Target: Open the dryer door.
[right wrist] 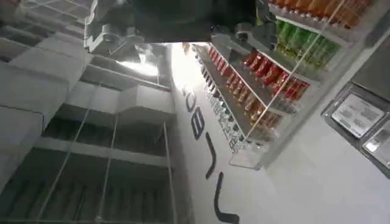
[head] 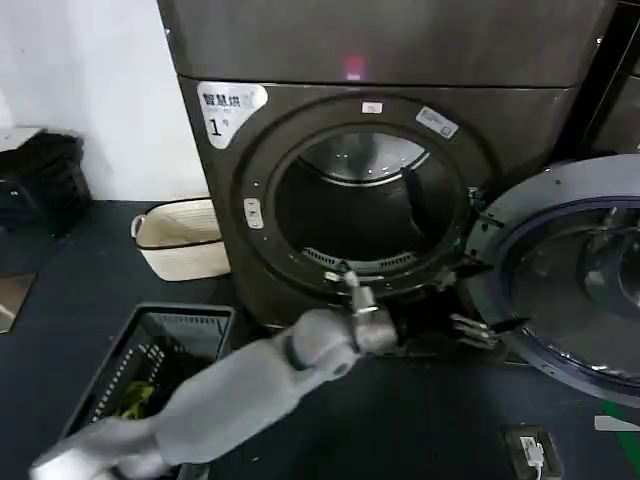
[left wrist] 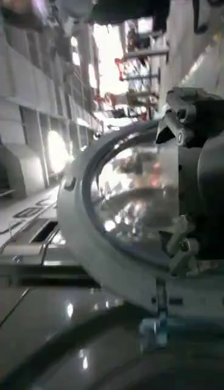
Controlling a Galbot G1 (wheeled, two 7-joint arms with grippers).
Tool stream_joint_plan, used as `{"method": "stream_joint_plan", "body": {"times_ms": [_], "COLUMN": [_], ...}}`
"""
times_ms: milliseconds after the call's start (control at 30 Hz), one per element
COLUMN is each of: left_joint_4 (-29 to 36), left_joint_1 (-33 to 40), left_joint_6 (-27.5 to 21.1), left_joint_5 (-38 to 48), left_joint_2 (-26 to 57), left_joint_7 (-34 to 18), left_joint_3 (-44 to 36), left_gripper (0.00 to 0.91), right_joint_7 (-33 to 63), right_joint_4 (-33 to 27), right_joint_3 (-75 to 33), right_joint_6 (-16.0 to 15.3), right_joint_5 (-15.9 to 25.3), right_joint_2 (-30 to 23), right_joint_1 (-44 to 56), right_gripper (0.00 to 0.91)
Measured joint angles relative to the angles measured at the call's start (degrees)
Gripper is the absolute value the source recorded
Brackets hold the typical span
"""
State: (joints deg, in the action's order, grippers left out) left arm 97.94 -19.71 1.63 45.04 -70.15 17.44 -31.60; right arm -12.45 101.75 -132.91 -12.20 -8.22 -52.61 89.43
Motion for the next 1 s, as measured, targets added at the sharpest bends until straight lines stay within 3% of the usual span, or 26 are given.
{"method": "stream_joint_plan", "body": {"times_ms": [300,467,733,1000], "left_joint_4": [5.5,8.2,11.7,12.2], "left_joint_1": [-1.3,-1.3,-2.4,-5.8], "left_joint_6": [1.9,-2.2,-2.1,-7.6], "left_joint_5": [-5.0,-7.8,-8.6,-11.1], "left_joint_2": [11.9,19.1,35.0,49.5], "left_joint_7": [-1.2,-4.0,-3.5,-5.2], "left_joint_3": [0.3,-0.3,-2.5,-1.2], "left_gripper": [0.907,0.907,0.907,0.907], "right_joint_7": [-0.1,-0.4,-1.0,-1.0], "right_joint_4": [-0.2,0.6,0.7,0.3], "right_joint_3": [0.1,0.6,-0.6,0.0], "right_joint_6": [0.3,0.3,0.4,0.9], "right_joint_5": [0.3,0.5,0.6,0.8], "right_joint_2": [0.2,-0.2,0.4,0.7], "right_joint_1": [-1.3,-1.9,-1.6,-2.5], "right_gripper": [0.907,0.907,0.907,0.907]}}
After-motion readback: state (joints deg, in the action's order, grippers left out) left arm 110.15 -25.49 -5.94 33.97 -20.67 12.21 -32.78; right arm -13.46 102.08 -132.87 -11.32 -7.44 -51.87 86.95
